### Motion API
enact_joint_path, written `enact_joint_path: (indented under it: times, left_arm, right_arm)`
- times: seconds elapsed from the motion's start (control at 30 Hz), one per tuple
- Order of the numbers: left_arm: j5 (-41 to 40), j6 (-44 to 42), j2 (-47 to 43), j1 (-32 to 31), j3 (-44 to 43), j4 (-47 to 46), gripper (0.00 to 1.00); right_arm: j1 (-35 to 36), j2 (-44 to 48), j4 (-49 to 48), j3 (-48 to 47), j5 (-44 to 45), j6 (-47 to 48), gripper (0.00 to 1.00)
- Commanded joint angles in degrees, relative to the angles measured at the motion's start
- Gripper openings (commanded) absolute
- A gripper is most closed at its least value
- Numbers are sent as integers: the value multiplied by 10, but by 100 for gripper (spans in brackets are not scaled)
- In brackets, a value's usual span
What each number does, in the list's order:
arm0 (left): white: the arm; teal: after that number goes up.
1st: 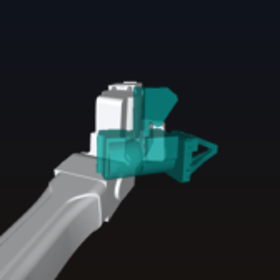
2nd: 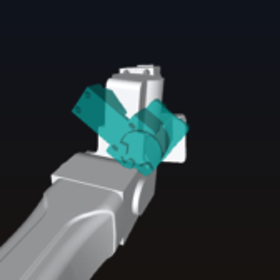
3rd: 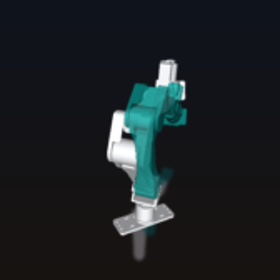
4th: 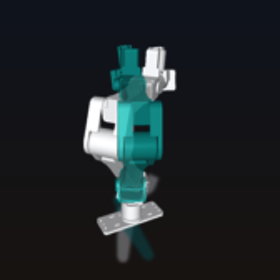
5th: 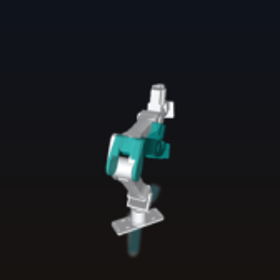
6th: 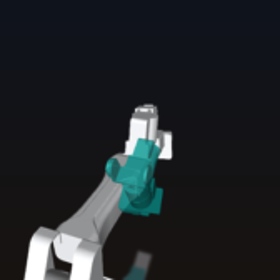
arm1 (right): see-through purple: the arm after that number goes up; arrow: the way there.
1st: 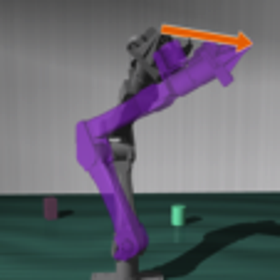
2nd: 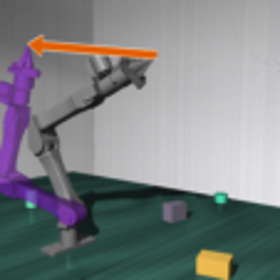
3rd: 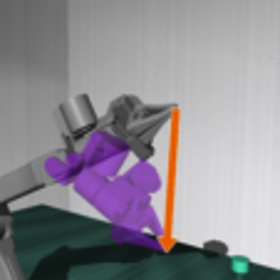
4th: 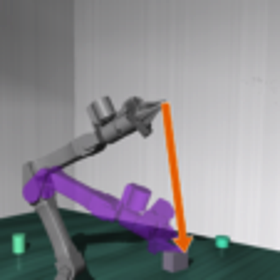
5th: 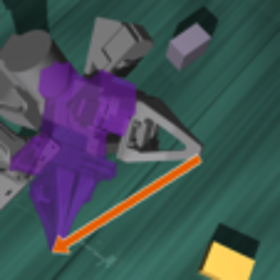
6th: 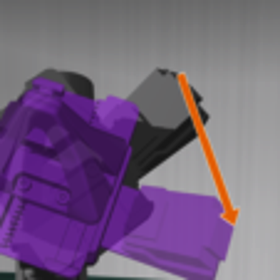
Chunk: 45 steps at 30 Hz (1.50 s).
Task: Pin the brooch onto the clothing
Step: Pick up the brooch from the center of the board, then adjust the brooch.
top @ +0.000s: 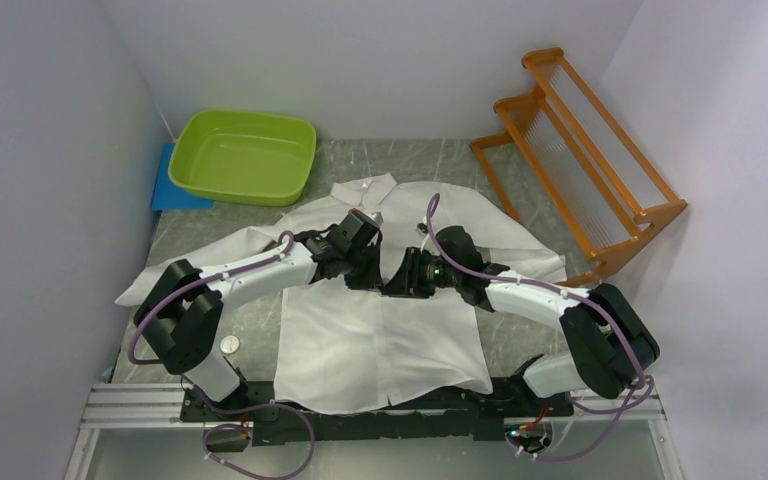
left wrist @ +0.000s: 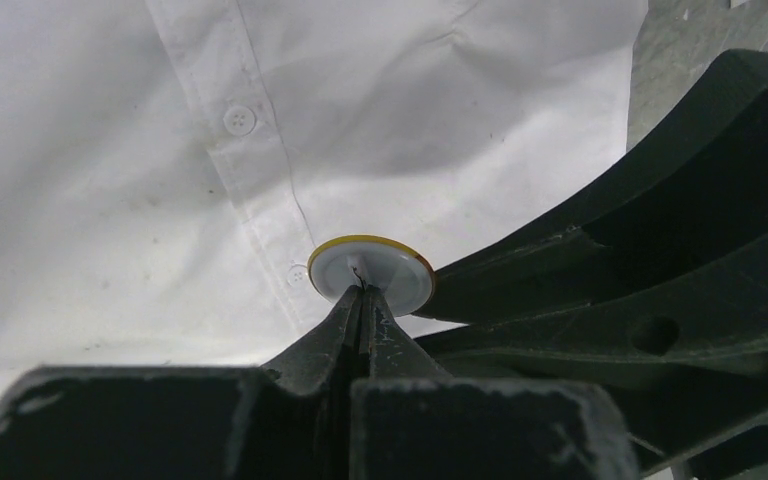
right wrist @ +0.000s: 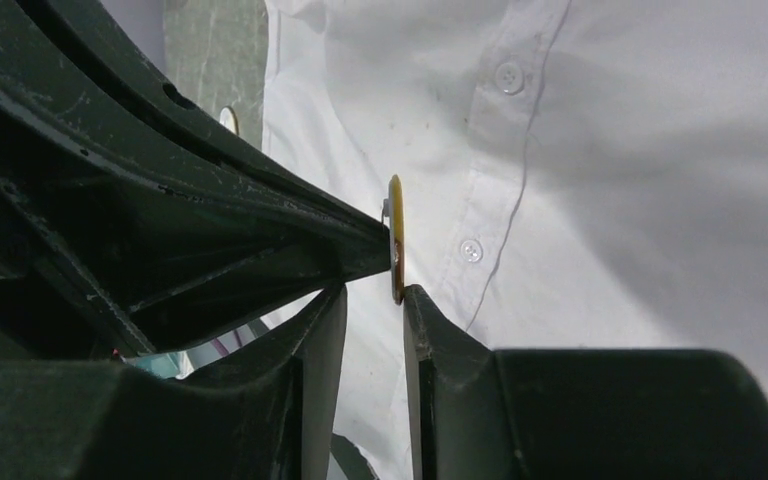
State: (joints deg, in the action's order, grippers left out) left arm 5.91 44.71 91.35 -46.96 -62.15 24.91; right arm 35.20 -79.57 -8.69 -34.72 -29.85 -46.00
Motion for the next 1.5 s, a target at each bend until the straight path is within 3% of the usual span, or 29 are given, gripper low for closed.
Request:
enact_joint_path:
  times: [0.0, 0.13, 0.27, 0.37, 0.4, 0.5, 0.53, 0.57, 0.83, 1.0, 1.23, 1.47]
  left_arm:
    - [-1, 7, -20, -5, -10, -2, 3]
    - [3, 9, -25, -6, -4, -8, 3]
    - [4, 11, -32, -6, 0, -13, 3]
    - [-13, 18, -38, -6, 3, -2, 3]
    - [-25, 20, -40, -6, 2, 9, 8]
    - [-73, 40, -55, -6, -3, 49, 75]
    - [-88, 48, -67, -6, 1, 57, 89]
    - [-98, 53, -75, -5, 5, 56, 93]
    - [-57, 67, -170, 31, 92, -20, 94]
    - [-20, 57, -259, 51, 159, -99, 94]
    - [-2, -14, -340, 59, 168, -91, 88]
    - [49, -103, -408, 59, 179, -131, 87]
  right_arm:
    - [2, 7, 12, -31, 31, 25, 29]
    - [2, 5, 14, -31, 33, 28, 18]
    - [2, 4, 10, -29, 32, 30, 0]
    - [3, 9, 18, -30, 34, 39, 0]
    - [2, 13, 21, -31, 35, 43, 0]
    - [2, 25, 34, -32, 42, 57, 0]
    - [2, 30, 38, -32, 43, 63, 0]
    - [2, 35, 44, -33, 47, 69, 0]
    - [2, 89, 85, -44, 75, 122, 0]
    - [2, 171, 96, -40, 108, 144, 0]
    - [3, 304, 97, -32, 192, 169, 0]
    - [2, 343, 72, -24, 179, 205, 0]
